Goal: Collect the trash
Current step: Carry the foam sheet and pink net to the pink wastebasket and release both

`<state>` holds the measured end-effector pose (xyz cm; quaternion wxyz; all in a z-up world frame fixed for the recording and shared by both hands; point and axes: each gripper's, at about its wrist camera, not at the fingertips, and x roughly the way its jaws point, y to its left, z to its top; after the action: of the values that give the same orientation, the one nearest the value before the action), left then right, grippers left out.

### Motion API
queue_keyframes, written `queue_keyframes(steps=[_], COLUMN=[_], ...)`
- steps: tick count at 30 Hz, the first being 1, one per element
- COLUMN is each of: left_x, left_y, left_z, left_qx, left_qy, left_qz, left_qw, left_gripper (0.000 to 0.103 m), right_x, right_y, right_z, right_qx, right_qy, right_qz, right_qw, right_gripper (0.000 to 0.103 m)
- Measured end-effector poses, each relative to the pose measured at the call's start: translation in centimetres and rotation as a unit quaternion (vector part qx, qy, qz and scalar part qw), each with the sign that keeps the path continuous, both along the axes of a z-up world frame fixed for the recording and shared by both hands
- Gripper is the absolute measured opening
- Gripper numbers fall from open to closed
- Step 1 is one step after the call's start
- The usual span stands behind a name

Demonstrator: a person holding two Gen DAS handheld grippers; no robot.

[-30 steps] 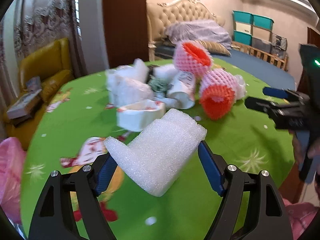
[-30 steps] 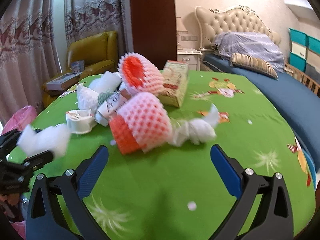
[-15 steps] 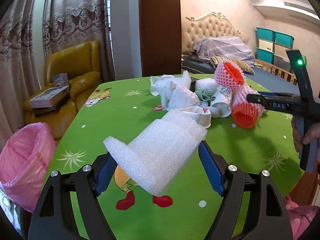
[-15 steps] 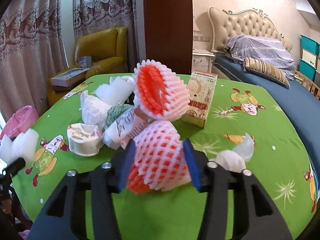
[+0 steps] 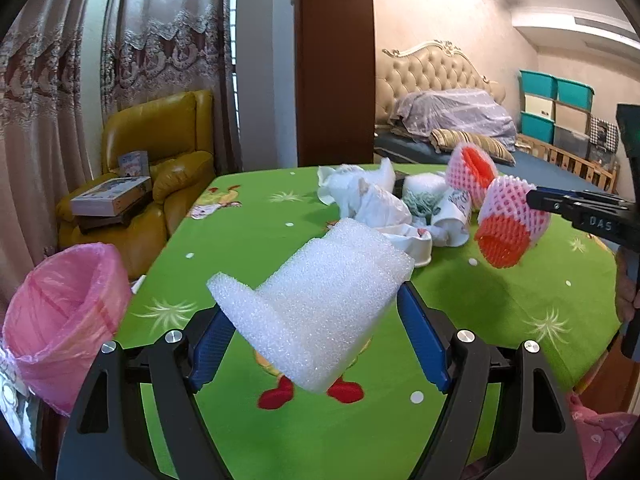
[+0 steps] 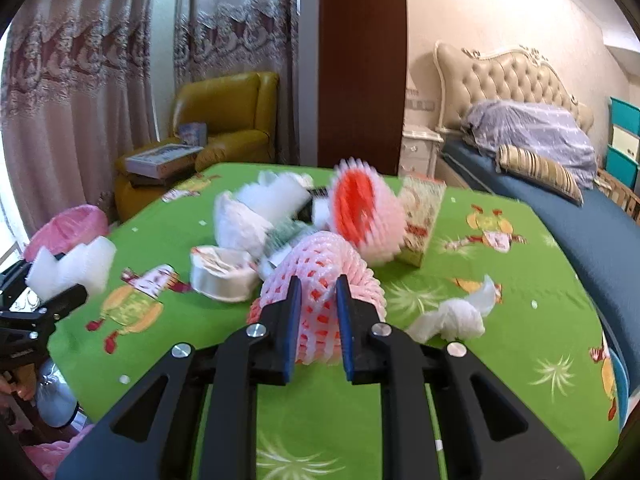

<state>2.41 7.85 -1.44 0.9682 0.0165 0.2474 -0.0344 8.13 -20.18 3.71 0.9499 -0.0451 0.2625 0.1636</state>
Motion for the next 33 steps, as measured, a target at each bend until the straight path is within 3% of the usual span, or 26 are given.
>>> queue_keyframes(steps=[8,17,26,33], left_x=[-1.6,-3.0,-4.5,-4.2], left_y=[3.6,9.3,17.6,26.4], left_z=[1.1,2.6,3.7,2.9], left_qx=[-0.005,-0.002,0.001,-0.036], left_qy=[-0.020,-0.040,-0.044,-0.020], left_qz=[0.046,0.116,0.214,0.271], left_qw=[0.9987,0.9924,0.9759,0.9618], left_gripper=[0.074,0.074,0.074,0.074], right_x=[-1.1,-0.6,0.0,0.3], right_y=[4.2,12.5,24.1,33.3], right_z=[2.3,3.2,3.6,4.2], right_qx=[-0.004,-0.007,0.010,0.020], right_qy=[-0.028,-0.035,-0.031,-0.030], right_qz=[0.058,0.155,0.283,0.360], right_qw=[0.998,0.987,0.958,0.932], right_gripper=[0.017,0.017,0.017,0.017])
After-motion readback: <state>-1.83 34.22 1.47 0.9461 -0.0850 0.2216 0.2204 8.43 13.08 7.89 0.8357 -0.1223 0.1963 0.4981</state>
